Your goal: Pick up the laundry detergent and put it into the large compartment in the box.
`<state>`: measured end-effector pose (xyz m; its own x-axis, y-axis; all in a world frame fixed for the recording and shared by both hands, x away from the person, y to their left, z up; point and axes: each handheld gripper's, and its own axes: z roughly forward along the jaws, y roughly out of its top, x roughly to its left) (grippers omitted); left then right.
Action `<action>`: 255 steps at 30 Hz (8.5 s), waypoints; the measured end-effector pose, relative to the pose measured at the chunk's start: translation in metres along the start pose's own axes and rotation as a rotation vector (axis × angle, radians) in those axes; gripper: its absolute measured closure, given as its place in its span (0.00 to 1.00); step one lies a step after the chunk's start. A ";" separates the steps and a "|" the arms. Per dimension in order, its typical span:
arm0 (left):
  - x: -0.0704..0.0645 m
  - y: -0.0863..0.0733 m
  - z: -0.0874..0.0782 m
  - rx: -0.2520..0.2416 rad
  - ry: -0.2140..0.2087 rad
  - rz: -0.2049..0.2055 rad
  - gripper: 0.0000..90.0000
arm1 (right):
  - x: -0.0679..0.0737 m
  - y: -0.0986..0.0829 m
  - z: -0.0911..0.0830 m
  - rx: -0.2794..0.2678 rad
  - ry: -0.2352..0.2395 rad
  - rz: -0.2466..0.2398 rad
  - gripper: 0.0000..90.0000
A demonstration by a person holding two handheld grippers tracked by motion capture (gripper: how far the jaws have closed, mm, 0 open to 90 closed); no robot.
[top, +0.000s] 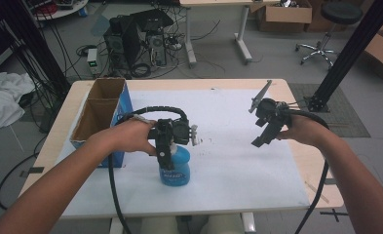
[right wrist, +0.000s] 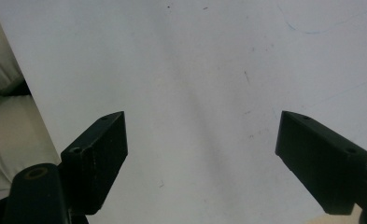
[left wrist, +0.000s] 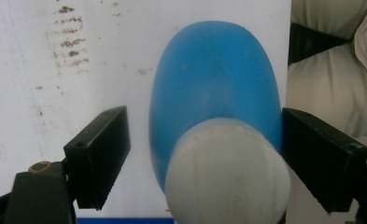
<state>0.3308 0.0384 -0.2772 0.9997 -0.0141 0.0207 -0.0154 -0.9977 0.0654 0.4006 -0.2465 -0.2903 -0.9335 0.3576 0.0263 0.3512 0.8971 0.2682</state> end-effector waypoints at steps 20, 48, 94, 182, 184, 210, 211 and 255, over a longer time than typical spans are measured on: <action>-0.002 0.001 0.010 0.007 0.008 0.013 0.24 | 0.001 0.000 0.001 -0.003 0.005 -0.006 0.19; -0.002 0.000 0.010 -0.001 0.005 0.024 0.33 | 0.001 0.002 0.002 -0.002 0.007 -0.011 0.19; -0.001 -0.002 -0.001 -0.008 -0.006 -0.039 0.42 | 0.002 0.007 0.005 0.001 0.021 -0.026 0.19; 0.059 -0.153 -0.201 -0.160 0.339 -1.479 0.42 | 0.012 0.011 -0.005 -0.033 0.010 -0.092 0.19; 0.060 -0.155 -0.198 -0.156 0.350 -1.483 0.42 | 0.012 0.012 -0.004 -0.027 0.011 -0.096 0.19; 0.066 -0.186 -0.137 -0.119 0.332 -1.501 0.42 | 0.013 0.008 -0.003 -0.027 0.012 -0.086 0.19; 0.066 -0.187 -0.133 -0.120 0.331 -1.498 0.42 | 0.013 0.008 -0.003 -0.026 0.014 -0.085 0.19; 0.069 -0.209 -0.011 -0.088 0.272 -1.475 0.42 | 0.009 0.003 0.004 -0.008 0.019 -0.063 0.19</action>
<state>0.4032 0.2469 -0.2786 0.0845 0.9944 0.0638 0.9632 -0.0979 0.2503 0.3933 -0.2390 -0.2934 -0.9549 0.2958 0.0277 0.2916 0.9153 0.2779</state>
